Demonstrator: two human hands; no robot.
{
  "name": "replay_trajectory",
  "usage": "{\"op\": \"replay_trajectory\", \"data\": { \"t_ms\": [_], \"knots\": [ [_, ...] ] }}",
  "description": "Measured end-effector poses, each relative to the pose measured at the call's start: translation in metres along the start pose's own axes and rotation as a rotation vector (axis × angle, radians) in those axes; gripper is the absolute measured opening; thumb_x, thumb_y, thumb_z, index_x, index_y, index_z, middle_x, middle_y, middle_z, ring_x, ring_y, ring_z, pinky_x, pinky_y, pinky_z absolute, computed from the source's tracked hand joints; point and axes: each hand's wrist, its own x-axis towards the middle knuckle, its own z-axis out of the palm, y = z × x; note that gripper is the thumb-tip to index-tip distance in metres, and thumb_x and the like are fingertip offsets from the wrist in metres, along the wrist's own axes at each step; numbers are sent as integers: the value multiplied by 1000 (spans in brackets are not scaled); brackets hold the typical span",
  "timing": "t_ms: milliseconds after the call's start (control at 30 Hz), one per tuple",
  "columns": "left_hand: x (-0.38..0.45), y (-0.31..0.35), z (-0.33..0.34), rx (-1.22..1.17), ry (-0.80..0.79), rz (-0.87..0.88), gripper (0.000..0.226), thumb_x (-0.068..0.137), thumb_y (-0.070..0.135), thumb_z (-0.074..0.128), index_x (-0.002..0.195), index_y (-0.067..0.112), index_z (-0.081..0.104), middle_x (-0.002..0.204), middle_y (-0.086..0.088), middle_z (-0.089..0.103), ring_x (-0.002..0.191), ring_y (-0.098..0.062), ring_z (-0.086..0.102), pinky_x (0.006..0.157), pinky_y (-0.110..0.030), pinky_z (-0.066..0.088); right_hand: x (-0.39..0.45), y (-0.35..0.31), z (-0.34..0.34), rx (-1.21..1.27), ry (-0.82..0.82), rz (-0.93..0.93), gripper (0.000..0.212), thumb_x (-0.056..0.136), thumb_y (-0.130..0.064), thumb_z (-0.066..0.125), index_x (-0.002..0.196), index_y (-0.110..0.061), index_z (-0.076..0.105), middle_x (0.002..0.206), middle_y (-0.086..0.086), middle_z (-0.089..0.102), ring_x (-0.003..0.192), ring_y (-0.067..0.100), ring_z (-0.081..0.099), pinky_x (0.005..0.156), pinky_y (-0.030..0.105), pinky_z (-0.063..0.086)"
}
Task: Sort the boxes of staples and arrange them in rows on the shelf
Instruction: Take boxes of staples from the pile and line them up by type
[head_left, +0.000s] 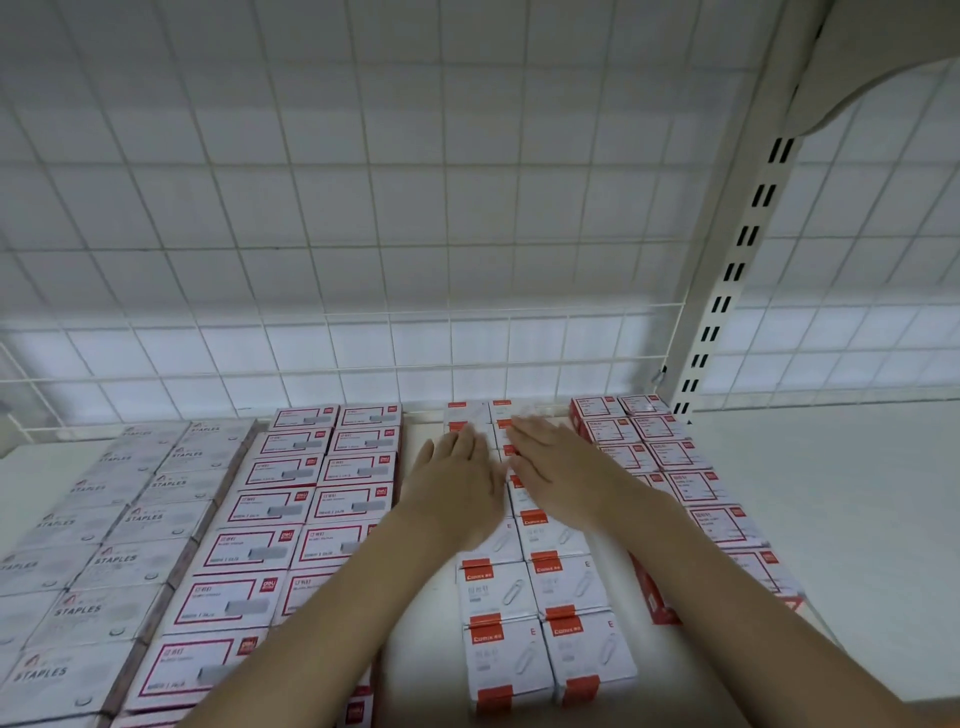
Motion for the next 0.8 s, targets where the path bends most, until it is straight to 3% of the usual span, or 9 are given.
{"op": "replay_trajectory", "data": {
  "t_ms": [267, 800],
  "knots": [
    [-4, -2, 5, 4, -6, 5, 56, 101, 37, 9, 149, 10, -2, 157, -7, -8, 144, -18, -7, 116, -34, -3, -6, -5, 4, 15, -28, 28, 52, 102, -31, 19, 149, -10, 9, 158, 1, 0, 144, 9, -2, 113, 22, -5],
    [-8, 1, 7, -7, 25, -18, 56, 101, 37, 8, 149, 10, 0, 157, -7, -6, 144, -18, -8, 115, -36, -6, -9, -8, 4, 9, -23, 61, 53, 102, -35, 16, 149, -15, 3, 157, -3, -6, 143, 9, -7, 114, 28, -5]
  ]
}}
